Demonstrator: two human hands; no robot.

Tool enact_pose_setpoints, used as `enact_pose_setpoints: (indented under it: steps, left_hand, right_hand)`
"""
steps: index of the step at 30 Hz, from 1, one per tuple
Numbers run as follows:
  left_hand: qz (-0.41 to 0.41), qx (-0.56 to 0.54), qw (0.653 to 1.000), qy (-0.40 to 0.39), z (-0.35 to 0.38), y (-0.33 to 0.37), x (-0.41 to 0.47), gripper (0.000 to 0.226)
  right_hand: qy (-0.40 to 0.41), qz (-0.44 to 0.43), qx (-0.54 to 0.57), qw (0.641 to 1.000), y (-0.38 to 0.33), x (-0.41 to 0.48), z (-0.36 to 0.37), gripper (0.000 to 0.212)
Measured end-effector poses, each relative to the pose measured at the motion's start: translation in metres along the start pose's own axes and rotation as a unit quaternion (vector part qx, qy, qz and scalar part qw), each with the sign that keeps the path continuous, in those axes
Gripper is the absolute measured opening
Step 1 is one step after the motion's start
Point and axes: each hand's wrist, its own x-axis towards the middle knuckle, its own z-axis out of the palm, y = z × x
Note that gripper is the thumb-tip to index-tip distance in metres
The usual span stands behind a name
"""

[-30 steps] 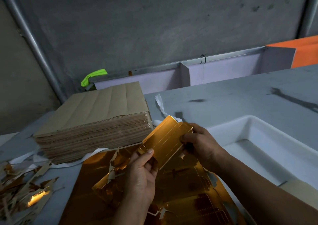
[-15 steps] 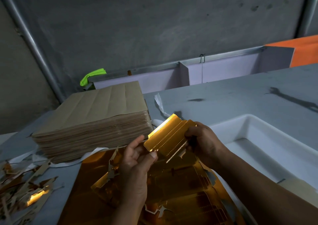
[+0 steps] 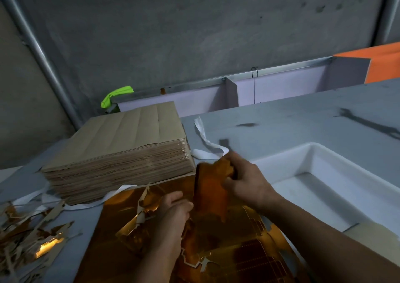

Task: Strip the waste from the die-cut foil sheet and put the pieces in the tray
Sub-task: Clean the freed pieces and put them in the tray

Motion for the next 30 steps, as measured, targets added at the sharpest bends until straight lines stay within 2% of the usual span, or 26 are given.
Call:
enact_pose_setpoints:
  steps: [2, 4, 7, 12, 19, 25, 28, 30]
  left_hand:
    - [-0.030, 0.016, 0.999, 0.013, 0.001, -0.006, 0.005, 0.038]
    - [-0.056, 0.023, 0.998, 0.025, 0.005, -0.009, 0.010, 0.044]
    - [-0.058, 0.053, 0.997, 0.017, 0.010, -0.011, 0.008, 0.050]
    - [-0.012, 0.082, 0.996, -0.022, 0.013, -0.009, 0.001, 0.047]
    - [0.019, 0.113, 0.993, -0.035, 0.016, -0.003, -0.006, 0.026]
    - [0.015, 0.114, 0.993, -0.033, 0.014, -0.004, -0.008, 0.022]
    - [0.017, 0.107, 0.994, -0.030, 0.014, -0.002, -0.008, 0.021]
    - [0.016, 0.093, 0.995, -0.031, 0.013, 0.001, -0.009, 0.020]
  right_hand:
    - [-0.057, -0.066, -0.131, 0.988, -0.001, -0.003, 0.004, 0.025]
    - [-0.083, -0.082, -0.159, 0.980, -0.002, -0.004, 0.005, 0.025]
    - [-0.070, -0.080, -0.155, 0.982, -0.001, -0.002, 0.002, 0.028]
    - [-0.079, -0.070, -0.136, 0.985, 0.000, -0.002, 0.005, 0.033]
    - [-0.088, -0.060, -0.129, 0.986, 0.000, -0.002, 0.005, 0.034]
    - [-0.135, -0.033, -0.143, 0.980, 0.003, -0.001, 0.007, 0.031]
    - [-0.133, -0.026, -0.138, 0.981, 0.001, -0.001, 0.007, 0.019]
    - [-0.131, 0.001, -0.094, 0.987, 0.000, -0.001, 0.006, 0.010]
